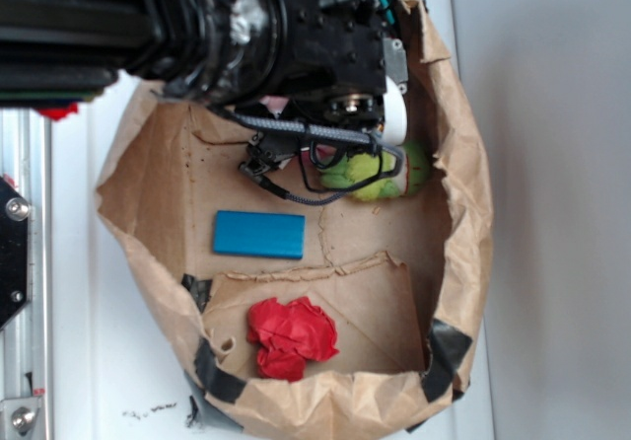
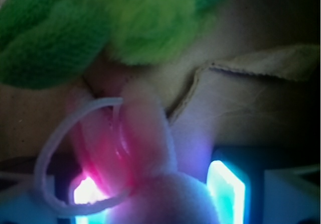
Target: Grab the pink bunny.
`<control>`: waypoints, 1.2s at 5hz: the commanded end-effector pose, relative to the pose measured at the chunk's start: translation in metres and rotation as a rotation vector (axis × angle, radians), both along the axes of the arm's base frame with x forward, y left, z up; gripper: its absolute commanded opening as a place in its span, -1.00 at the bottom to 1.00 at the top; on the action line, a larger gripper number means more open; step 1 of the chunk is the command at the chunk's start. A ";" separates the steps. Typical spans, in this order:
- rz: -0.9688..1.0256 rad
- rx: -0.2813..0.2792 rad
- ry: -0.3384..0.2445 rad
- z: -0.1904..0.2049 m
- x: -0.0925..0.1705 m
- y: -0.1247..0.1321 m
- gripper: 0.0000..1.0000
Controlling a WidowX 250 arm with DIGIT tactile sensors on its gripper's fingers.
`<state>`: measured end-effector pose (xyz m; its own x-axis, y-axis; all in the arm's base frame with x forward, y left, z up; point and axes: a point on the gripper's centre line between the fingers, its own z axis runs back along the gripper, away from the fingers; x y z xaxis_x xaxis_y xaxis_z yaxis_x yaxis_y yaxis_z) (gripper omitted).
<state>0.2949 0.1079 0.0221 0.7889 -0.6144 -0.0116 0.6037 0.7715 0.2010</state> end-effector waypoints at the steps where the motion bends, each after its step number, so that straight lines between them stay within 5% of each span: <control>1: 0.061 -0.198 -0.017 0.067 0.002 0.002 -1.00; 2: 0.155 -0.262 -0.040 0.095 0.006 -0.014 -1.00; 3: 0.393 -0.410 -0.136 0.126 0.011 -0.031 -1.00; 4: 0.544 -0.468 -0.244 0.149 -0.002 -0.044 -1.00; 5: 0.613 -0.426 -0.281 0.161 -0.012 -0.057 -1.00; 6: 0.757 -0.265 -0.267 0.168 -0.007 -0.071 -1.00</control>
<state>0.2824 0.0311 0.1685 0.9585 0.1381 0.2494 -0.1439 0.9896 0.0048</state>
